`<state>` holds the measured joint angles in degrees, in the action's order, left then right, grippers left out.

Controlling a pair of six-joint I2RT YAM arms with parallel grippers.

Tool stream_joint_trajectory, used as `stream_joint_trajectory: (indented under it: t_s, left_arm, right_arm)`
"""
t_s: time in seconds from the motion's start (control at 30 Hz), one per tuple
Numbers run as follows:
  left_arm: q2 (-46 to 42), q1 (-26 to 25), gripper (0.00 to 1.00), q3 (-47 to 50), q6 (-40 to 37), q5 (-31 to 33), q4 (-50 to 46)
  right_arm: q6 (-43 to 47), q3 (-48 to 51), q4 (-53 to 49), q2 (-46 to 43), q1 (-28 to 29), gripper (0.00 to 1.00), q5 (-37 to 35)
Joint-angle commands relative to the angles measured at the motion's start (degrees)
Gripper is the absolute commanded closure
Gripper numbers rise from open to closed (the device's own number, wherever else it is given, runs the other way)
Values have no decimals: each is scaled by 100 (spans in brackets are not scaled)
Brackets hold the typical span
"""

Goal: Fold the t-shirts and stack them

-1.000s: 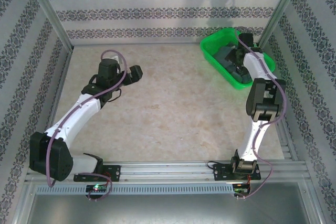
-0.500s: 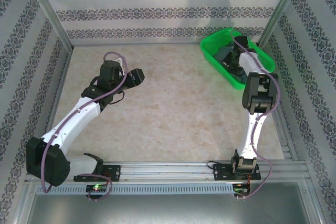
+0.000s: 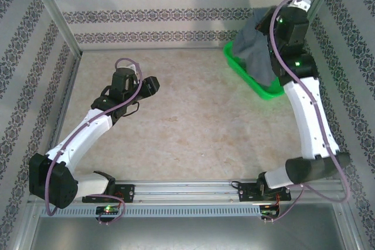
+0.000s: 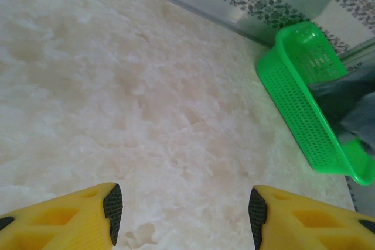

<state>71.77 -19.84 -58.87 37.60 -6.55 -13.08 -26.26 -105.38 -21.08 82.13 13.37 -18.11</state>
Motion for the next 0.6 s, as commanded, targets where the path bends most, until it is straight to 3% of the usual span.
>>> stream_joint_trajectory:
  t_s: [0.0, 0.1, 0.2, 0.3, 0.4, 0.47, 0.53, 0.57]
  left_arm:
    - [-305, -38, 39, -202, 15, 710, -197]
    - [-536, -34, 38, -219, -39, 1179, -493]
    - [-826, -29, 37, -220, -99, 1527, -807]
    - [-1068, 20, 28, -240, -126, 1727, -1303]
    - [-1286, 50, 17, -162, -166, 1650, -1683]
    - [-1409, 67, 10, -45, -148, 1473, -1891]
    - [-1462, 76, 6, 76, -119, 1285, -2103]
    - [-1474, 80, 4, 159, -84, 1149, -2188]
  right_arm:
    - [552, -258, 72, 59, 903, 100, -750]
    - [482, -200, 37, 246, 1830, 100, -1087]
    - [58, 224, 7, 616, 2400, 100, -1018]
    - [-488, 609, -9, 1185, 2595, 100, -259]
    - [-675, 680, -82, 1947, 2563, 98, 1039]
    - [-703, 672, -315, 2221, 2521, 70, 1479]
    - [-847, 1044, -264, 2105, 2434, 44, 1485]
    - [-884, 1295, -129, 1938, 2381, 37, 1498]
